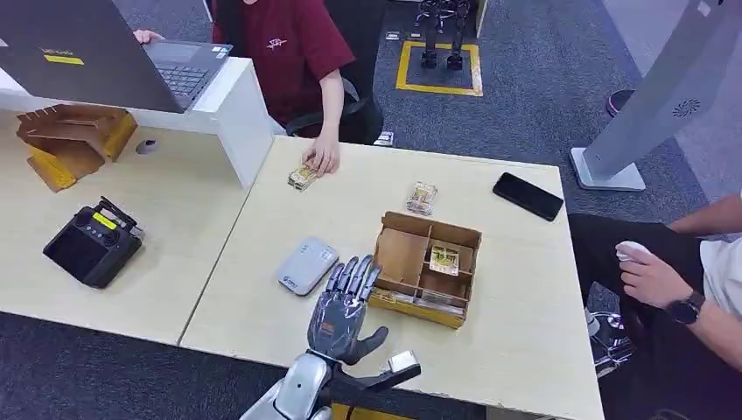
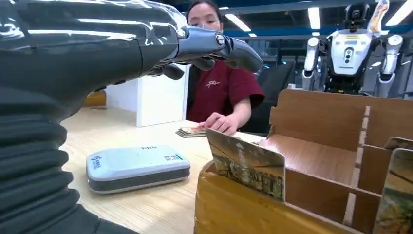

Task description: Pass the card to the sensor for recognition and then transmit it.

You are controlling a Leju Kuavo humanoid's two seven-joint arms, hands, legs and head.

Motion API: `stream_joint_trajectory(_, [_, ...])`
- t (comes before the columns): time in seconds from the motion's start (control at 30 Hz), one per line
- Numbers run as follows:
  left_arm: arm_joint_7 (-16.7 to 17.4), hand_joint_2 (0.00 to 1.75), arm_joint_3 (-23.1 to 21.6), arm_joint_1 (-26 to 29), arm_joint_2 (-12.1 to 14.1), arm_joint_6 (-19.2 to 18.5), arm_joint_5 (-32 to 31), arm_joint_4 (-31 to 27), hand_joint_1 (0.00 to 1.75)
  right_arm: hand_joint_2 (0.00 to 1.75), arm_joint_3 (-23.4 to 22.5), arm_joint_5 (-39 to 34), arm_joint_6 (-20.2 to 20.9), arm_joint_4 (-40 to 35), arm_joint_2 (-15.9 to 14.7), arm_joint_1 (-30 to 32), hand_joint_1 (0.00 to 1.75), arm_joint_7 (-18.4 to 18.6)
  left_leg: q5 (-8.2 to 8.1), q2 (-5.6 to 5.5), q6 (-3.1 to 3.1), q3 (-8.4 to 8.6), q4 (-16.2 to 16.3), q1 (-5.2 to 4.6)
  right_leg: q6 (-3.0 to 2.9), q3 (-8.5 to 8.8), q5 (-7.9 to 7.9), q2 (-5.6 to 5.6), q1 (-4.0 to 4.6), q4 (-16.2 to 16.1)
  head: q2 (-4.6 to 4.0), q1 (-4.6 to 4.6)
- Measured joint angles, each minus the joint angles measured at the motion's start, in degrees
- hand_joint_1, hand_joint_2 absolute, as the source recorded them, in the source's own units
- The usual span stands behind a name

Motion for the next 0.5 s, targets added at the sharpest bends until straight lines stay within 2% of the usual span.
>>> stream_joint_trajectory(0.27, [-1.05, 1.75, 3.39, -0.15, -0.66, 0.0, 0.0, 0.18, 0.0, 1.75, -0.72, 1.03, 0.0, -0.07, 0.13, -0.01, 0.0, 0.11, 0.0, 0.0, 0.0, 0.0, 0.0, 0.0, 0.0, -0.01, 0.0, 0.0, 0.0, 0.01, 0.0, 0.0])
stream_joint_trajectory(0.5, [-0.44, 1.75, 5.07, -0.67, -0.87, 0.0, 0.0, 1.16, 0.0, 1.75, -1.6, 2.08, 0.11, -0.07, 0.42, -0.06, 0.0, 0.11, 0.0, 0.0, 0.0, 0.0, 0.0, 0.0, 0.0, 0.0, 0.0, 0.0, 0.0, 0.02, 0.0, 0.0])
